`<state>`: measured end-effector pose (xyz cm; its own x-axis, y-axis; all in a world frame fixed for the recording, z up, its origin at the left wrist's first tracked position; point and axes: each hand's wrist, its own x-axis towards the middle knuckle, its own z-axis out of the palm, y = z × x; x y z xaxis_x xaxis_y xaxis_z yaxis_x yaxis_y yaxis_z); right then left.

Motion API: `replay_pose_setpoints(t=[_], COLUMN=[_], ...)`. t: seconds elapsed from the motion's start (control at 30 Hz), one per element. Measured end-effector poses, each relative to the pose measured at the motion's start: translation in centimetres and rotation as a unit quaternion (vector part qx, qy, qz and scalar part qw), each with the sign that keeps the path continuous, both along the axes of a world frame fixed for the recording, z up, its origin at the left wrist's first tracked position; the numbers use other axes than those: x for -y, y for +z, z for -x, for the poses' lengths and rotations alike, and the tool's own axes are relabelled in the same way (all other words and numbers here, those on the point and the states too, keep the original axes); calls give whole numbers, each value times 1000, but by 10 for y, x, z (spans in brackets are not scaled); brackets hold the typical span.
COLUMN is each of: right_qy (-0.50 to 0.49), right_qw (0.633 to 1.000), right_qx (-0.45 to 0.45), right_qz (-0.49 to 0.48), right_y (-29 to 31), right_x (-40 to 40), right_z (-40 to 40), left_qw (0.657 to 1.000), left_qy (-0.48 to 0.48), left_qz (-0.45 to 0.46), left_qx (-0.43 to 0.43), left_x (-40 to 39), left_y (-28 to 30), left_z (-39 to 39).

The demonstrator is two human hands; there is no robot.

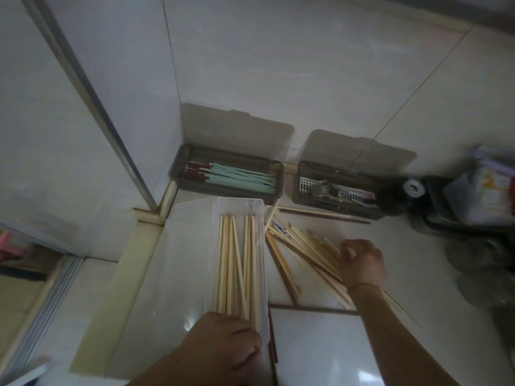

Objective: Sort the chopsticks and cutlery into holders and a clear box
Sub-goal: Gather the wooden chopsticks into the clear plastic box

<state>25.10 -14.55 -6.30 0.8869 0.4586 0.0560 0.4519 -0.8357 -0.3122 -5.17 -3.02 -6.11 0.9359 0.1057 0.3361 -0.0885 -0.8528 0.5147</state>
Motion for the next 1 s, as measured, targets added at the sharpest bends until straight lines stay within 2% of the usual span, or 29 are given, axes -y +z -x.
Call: replay_pose_setpoints(t=[0.2, 0.33, 0.4, 0.57, 0.63, 0.7, 0.77, 0.83, 0.9, 1.0], right_qy=[-65, -35, -22, -34, -35, -51, -57, 2, 73, 150], right_qw=[985, 995, 994, 976, 972, 988, 998, 981, 949, 913], right_qx=[-44, 35, 63, 38, 52, 53, 9, -17, -21, -67], right_qz=[152, 90, 90, 211, 227, 138, -38, -193, -305, -373], right_y=[-39, -44, -40, -37, -26, -1, 27, 51, 70, 82], right_x=[67, 84, 80, 68, 59, 40, 15, -10, -32, -64], right_z=[-36, -23, -20, -21, -20, -14, 0, 24, 52, 91], left_qw=[1000, 1000, 1000, 1000, 1000, 1000, 1000, 1000, 1000, 1000], left_qy=[-3, -5, -5, -2, 1, 5, 8, 8, 9, 3], left_qz=[0, -2, -6, -6, -1, -1, 3, 12, 15, -1], left_qx=[0, -2, 1, -4, -6, -11, -11, -12, -12, -7], left_x=[-1, -2, -1, 0, 0, 0, 0, 1, 1, 0], left_y=[4, 3, 1, -1, 1, 1, 1, 1, -1, -2], left_z=[-2, -1, -1, -2, -3, -3, -2, -2, -1, -1])
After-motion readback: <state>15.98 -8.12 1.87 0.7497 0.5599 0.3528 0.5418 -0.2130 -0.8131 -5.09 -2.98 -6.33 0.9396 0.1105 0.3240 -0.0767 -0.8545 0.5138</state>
